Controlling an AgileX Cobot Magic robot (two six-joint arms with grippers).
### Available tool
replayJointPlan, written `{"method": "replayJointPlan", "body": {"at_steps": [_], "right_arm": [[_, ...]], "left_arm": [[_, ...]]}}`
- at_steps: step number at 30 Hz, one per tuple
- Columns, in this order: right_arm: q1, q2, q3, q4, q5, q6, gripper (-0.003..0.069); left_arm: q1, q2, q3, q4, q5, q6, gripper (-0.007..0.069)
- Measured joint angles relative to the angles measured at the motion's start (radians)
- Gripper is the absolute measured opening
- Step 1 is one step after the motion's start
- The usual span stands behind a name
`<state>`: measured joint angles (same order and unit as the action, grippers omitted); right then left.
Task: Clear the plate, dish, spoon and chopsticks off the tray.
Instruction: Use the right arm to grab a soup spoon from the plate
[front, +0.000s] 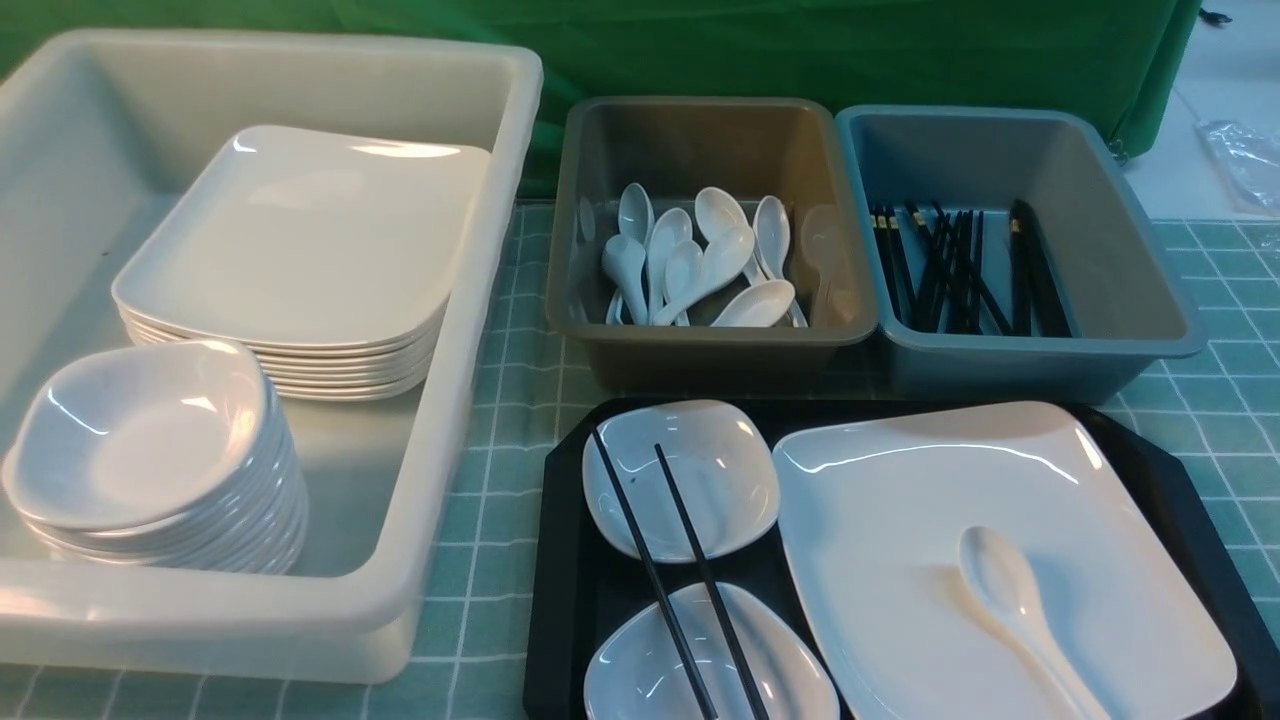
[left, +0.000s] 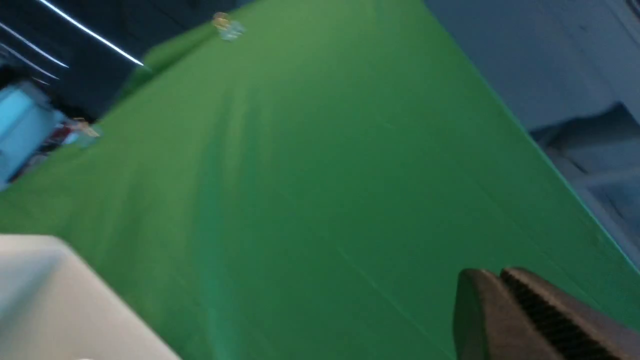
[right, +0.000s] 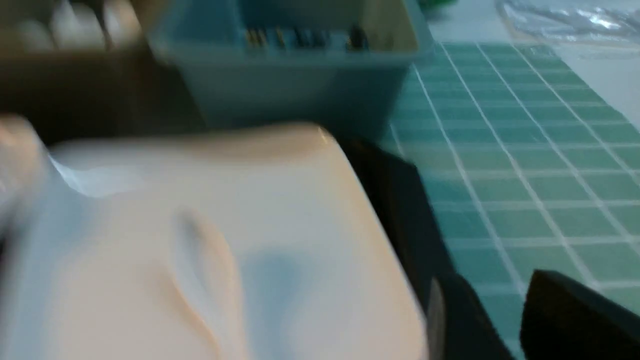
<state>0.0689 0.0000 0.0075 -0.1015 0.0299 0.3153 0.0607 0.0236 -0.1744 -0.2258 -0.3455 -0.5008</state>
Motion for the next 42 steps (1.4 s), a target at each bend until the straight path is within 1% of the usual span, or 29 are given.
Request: {"method": "replayJointPlan", "body": {"at_steps": [2,3,6,7,8,9,10,11,12,13,14,16,17,18,19,20,23,25,26,29,32,33,34,35,37,39,42], "right_arm": [[0.000,0.000,0.000,0.042,-0.121,0.095,0.0241],[0.000,0.000,0.000,0.044,-0.132,0.101,0.0241],[0.000,0.000,0.000,0.064,-0.267,0.147,0.0241],[0.000,0.000,0.000,0.066,-0.291,0.150,0.0241],[0.000,0.000,0.000,0.068,-0.325,0.156,0.0241],[0.000,0.000,0.000,0.069,-0.343,0.160,0.0241],[0.000,0.000,0.000,0.069,-0.346,0.160,0.0241],[0.000,0.000,0.000,0.070,-0.375,0.164,0.0241],[0.000,0.000,0.000,0.070,-0.447,0.172,0.0239],[0.000,0.000,0.000,0.070,-0.465,0.174,0.0236],[0.004,0.005,-0.013,0.070,-0.479,0.187,0.0213],[0.020,0.039,-0.117,0.032,-0.311,0.197,0.0146],[0.039,0.077,-0.206,-0.001,-0.192,0.194,0.0095],[0.064,0.120,-0.288,-0.030,-0.036,0.171,0.0056],[0.082,0.172,-0.373,-0.045,0.072,0.143,0.0041],[0.108,0.234,-0.457,-0.056,0.209,0.105,0.0030],[0.178,0.407,-0.641,-0.068,0.511,0.035,0.0019],[0.257,0.600,-0.791,-0.074,0.768,-0.024,0.0018],[0.280,0.657,-0.824,-0.074,0.831,-0.048,0.0018],[0.341,0.794,-0.881,-0.076,0.901,-0.083,0.0018],[0.394,0.933,-0.899,-0.076,0.917,-0.103,0.0029],[0.415,1.006,-0.901,-0.076,0.921,-0.113,0.0047],[0.426,1.070,-0.901,-0.076,0.925,-0.122,0.0082],[0.430,1.091,-0.901,-0.075,0.926,-0.123,0.0095],[0.435,1.205,-0.901,-0.075,0.926,-0.129,0.0184],[0.435,1.278,-0.901,-0.081,0.920,-0.144,0.0264],[0.430,1.358,-0.901,-0.084,0.899,-0.149,0.0307]], "left_arm": [[0.000,0.052,-0.116,0.063,0.147,-0.004,0.0017],[0.000,0.066,-0.143,0.080,0.181,-0.004,0.0017],[0.000,0.204,-0.344,0.185,0.455,0.005,0.0017],[0.000,0.236,-0.393,0.197,0.512,0.025,0.0017],[0.000,0.329,-0.482,0.201,0.666,0.088,0.0017],[0.000,0.409,-0.538,0.182,0.794,0.151,0.0017],[0.000,0.409,-0.547,0.176,0.794,0.162,0.0017],[0.000,0.465,-0.578,0.152,0.880,0.207,0.0017],[0.000,0.559,-0.628,0.068,1.002,0.330,0.0017],[0.000,0.569,-0.632,0.056,1.013,0.330,0.0017],[0.000,0.625,-0.647,-0.017,1.071,0.430,0.0017],[0.000,0.718,-0.651,-0.157,1.154,0.569,0.0017],[0.000,0.762,-0.652,-0.225,1.187,0.640,0.0017],[0.000,0.796,-0.653,-0.273,1.209,0.693,0.0017],[0.000,0.824,-0.655,-0.321,1.221,0.747,0.0011],[0.000,0.847,-0.656,-0.346,1.228,0.772,0.0007],[0.000,0.883,-0.657,-0.381,1.237,0.809,0.0003],[0.000,0.904,-0.657,-0.380,1.256,0.815,0.0001],[-0.001,0.907,-0.658,-0.372,1.265,0.810,0.0000],[-0.012,0.914,-0.658,-0.318,1.299,0.772,0.0001],[-0.045,0.914,-0.658,-0.226,1.325,0.711,0.0001],[-0.079,0.914,-0.658,-0.165,1.346,0.673,0.0000],[-0.121,0.914,-0.658,-0.111,1.367,0.632,0.0000],[-0.127,0.914,-0.658,-0.095,1.374,0.626,0.0000],[-0.212,0.914,-0.658,-0.012,1.420,0.566,0.0000],[-0.280,0.914,-0.658,0.033,1.450,0.522,0.0000],[-0.374,0.914,-0.659,0.061,1.482,0.453,0.0000]]}}
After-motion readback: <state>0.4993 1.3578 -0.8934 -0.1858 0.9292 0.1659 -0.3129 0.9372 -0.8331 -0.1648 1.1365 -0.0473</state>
